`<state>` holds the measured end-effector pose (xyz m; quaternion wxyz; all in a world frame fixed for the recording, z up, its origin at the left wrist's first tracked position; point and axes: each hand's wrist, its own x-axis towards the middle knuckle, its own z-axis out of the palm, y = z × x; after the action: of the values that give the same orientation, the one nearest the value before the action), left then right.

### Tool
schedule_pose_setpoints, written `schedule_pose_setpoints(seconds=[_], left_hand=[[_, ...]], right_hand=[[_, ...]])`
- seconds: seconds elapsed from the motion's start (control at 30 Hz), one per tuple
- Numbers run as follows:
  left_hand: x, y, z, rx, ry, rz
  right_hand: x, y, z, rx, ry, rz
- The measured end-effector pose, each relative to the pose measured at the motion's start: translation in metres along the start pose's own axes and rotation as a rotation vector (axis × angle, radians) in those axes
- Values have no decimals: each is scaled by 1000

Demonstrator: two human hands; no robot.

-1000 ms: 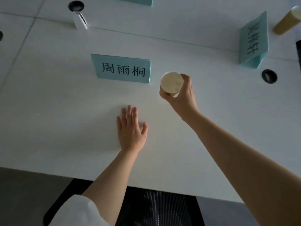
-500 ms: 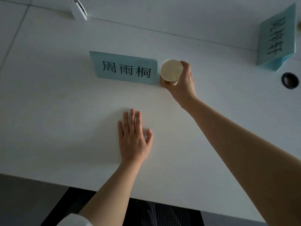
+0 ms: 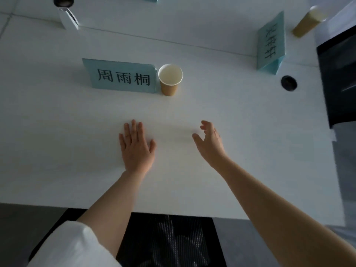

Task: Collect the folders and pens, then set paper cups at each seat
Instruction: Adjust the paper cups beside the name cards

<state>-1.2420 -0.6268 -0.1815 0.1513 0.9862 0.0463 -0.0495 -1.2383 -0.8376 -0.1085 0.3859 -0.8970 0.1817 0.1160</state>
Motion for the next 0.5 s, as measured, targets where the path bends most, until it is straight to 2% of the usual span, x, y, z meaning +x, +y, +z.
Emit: schedule_pose_setpoints(seconds=[0.17, 0.27, 0.37, 0.5], left_hand=[[-42, 24, 1, -143, 10, 4], [-103, 61, 8, -234, -19, 56], [-155, 110, 11, -412, -24, -3], [-222, 185, 21, -487, -37, 5]], right_hand=[[-62, 57, -28, 15, 21, 96], [-105, 96, -56, 44, 38, 114], [-141, 140, -92, 50, 44, 125], [-198, 199, -147, 101, 85, 159]])
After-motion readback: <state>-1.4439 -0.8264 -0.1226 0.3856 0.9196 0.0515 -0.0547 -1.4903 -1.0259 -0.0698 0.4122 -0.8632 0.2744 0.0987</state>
